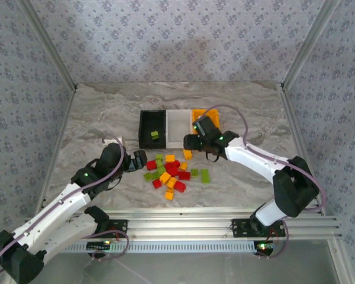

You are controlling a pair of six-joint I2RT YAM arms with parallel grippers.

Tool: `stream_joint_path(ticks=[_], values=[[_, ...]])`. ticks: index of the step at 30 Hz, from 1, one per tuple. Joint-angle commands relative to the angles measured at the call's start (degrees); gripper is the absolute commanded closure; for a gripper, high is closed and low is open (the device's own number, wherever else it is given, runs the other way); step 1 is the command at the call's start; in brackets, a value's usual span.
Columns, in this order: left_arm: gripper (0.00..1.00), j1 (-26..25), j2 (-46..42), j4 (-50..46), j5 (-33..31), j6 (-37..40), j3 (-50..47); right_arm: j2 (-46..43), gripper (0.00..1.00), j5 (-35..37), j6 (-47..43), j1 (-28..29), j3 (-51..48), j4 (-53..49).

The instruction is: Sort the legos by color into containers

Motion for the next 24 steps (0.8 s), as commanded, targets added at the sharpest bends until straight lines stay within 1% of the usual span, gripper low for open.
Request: stream_joint_path(ticks=[1,4,8,14,17,22,24], values=[[0.0,0.69,-0.83,-1.11,-1.38,0.04,-0.39,3.89,0.22,-0.33,1.84,2.32,-2.29,3.57],[0.01,0.97,-0.86,-1.29,-1.12,-0.74,-0.92,8.25,0.22,1.03,1.84,3.44,-1.49,6.3],[0.01,1.29,-1.09,-1.65,-0.36,-0.97,-1.11,12.77,0.25,1.63,1.76,3.41,0.54,7.71],[0.01,1.98,-1.6,-1.77,0.0,-0.76,-1.29,17.57,0.33,2.73,1.23,2.97,3.33,6.7],[0.0,2.13,-1.66,-1.75,0.35,-0.93,-1.46,18.21,0.4,2.42,1.1,2.81,3.36,6.61],[0.01,2.43,-1.71,-2.01,0.6,-1.09,-1.39,16.2,0.61,1.85,1.16,2.91,2.09,6.53],[0.01,2.48,-1.71,-2.1,0.62,-1.1,-1.07,13.74,0.67,2.0,1.22,3.16,0.96,6.05]])
